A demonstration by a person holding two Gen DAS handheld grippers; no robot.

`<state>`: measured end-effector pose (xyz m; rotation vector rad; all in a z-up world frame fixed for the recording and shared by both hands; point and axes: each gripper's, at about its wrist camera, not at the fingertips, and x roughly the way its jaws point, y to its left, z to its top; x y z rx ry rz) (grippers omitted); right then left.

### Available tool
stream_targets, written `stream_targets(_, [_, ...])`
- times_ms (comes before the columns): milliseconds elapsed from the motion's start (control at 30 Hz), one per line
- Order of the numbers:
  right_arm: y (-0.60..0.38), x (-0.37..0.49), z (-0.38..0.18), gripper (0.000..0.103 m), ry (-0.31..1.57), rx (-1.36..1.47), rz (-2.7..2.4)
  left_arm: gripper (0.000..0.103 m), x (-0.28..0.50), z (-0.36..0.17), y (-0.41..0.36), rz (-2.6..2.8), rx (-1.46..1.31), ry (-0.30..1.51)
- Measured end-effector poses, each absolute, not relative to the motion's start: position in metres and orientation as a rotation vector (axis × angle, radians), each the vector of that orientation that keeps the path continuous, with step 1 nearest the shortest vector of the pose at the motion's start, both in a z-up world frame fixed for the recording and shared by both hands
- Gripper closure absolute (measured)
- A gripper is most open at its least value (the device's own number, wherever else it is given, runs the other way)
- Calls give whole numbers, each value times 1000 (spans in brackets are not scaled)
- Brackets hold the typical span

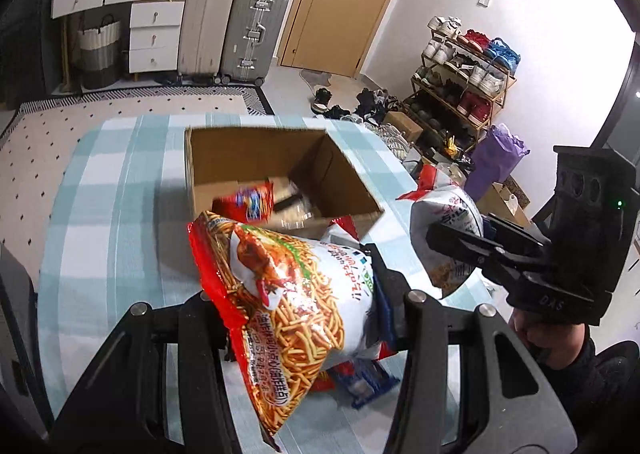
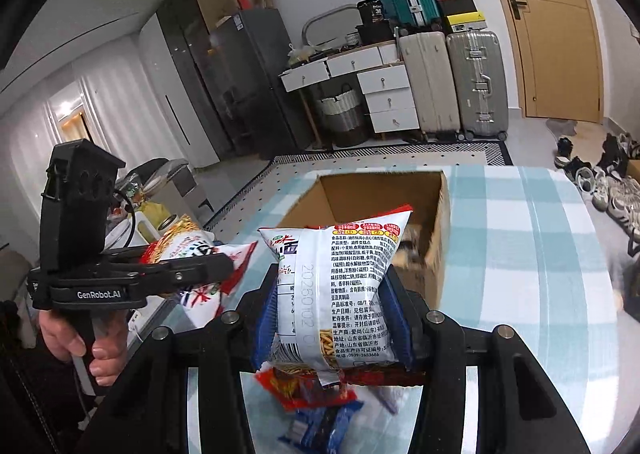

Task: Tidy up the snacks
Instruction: 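Carry the noodle bag and white bag over the cardboard box with both grippers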

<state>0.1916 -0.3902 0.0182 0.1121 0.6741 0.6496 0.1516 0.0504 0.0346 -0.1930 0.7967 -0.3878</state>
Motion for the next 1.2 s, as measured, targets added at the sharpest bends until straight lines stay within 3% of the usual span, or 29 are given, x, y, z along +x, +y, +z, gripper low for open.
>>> stream_targets(467, [-364, 268, 39, 55, 701, 97, 664, 57, 243, 55, 49, -359, -164, 799])
stream_targets(1200, [-341, 350, 5, 54, 767, 24, 630, 57, 347, 7, 49, -326, -167, 859])
